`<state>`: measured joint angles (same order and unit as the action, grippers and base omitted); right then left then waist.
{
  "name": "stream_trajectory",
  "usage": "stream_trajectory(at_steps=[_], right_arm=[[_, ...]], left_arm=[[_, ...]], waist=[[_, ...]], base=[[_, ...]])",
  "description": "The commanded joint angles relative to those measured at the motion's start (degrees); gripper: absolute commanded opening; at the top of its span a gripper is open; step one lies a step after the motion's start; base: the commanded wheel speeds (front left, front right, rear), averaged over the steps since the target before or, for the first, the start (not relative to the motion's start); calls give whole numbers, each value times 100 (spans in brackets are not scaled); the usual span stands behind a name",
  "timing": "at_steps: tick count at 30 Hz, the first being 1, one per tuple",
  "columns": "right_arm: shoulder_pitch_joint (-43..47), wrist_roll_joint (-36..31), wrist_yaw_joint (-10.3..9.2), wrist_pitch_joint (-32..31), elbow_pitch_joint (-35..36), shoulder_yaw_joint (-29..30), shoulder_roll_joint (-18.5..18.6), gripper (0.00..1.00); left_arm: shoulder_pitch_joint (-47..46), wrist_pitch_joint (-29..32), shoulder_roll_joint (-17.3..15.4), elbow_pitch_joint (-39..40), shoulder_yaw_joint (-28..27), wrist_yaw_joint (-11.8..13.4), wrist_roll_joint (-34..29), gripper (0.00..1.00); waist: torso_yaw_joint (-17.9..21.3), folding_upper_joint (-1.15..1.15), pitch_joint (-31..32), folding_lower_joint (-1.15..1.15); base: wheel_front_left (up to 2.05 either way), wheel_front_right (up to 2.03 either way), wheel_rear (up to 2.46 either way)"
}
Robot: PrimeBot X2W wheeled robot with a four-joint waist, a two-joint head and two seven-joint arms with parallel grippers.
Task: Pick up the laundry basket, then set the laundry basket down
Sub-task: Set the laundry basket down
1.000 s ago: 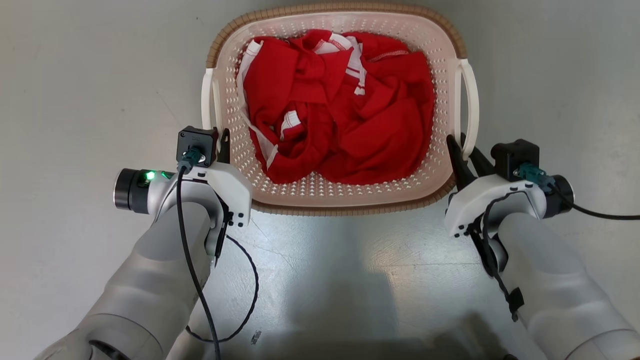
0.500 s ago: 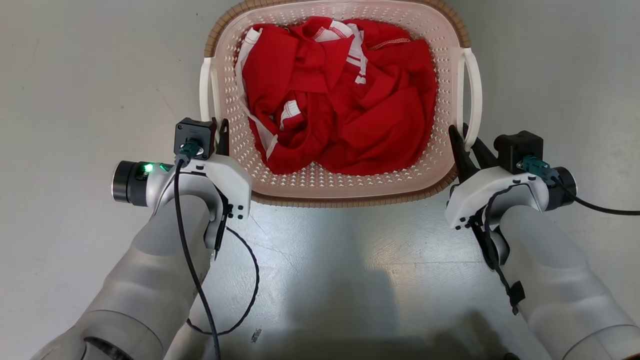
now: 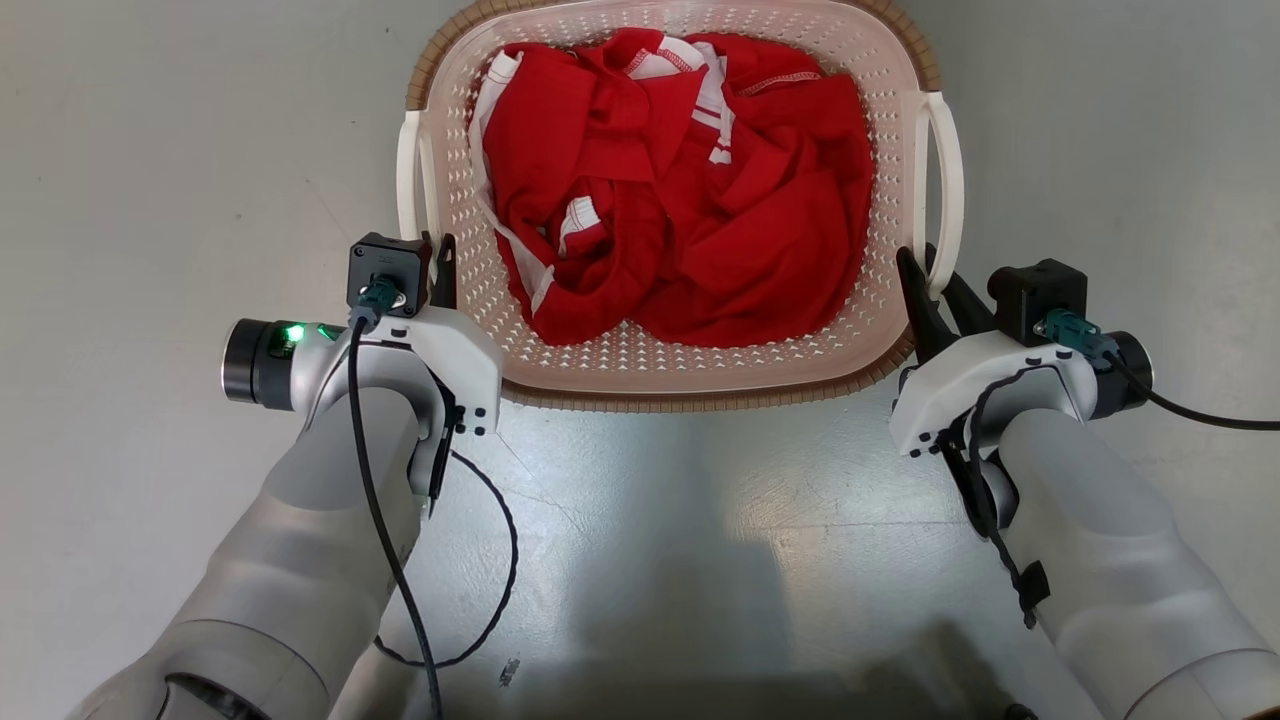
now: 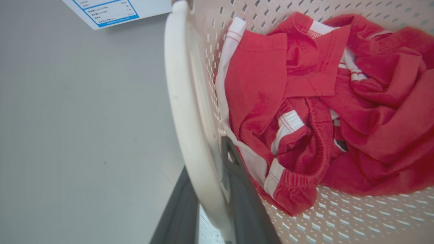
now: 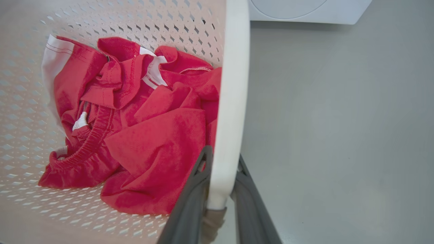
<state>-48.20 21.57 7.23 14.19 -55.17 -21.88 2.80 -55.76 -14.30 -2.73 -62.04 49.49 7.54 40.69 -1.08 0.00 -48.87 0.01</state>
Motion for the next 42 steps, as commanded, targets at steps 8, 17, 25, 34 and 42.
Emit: stream_trajectory(at_steps=[8,17,25,34,42], right_arm=[[241,-88,25,81,31,-88,8,0],[248,-51,25,81,27,-128,8,0],[220,18,25,81,11,-191,8,0],[207,323,25,81,-71,-357,8,100],[194,572,25,81,77,-568,8,100]], left_arm=[[-10,-70,-260,-101,-202,18,-119,0],[-31,-70,-207,-197,-263,-35,-187,0],[-67,-70,-182,-244,-312,-68,-256,0],[-69,-70,-138,-166,-378,-43,-331,100],[139,-70,-40,-20,-371,-65,-335,100]], waist=[[5,0,35,0],[-10,0,15,0],[-7,0,-33,0],[-25,0,-104,0],[-14,0,-157,0]], base=[[0,0,0],[0,0,0],[0,0,0],[0,0,0],[0,0,0]])
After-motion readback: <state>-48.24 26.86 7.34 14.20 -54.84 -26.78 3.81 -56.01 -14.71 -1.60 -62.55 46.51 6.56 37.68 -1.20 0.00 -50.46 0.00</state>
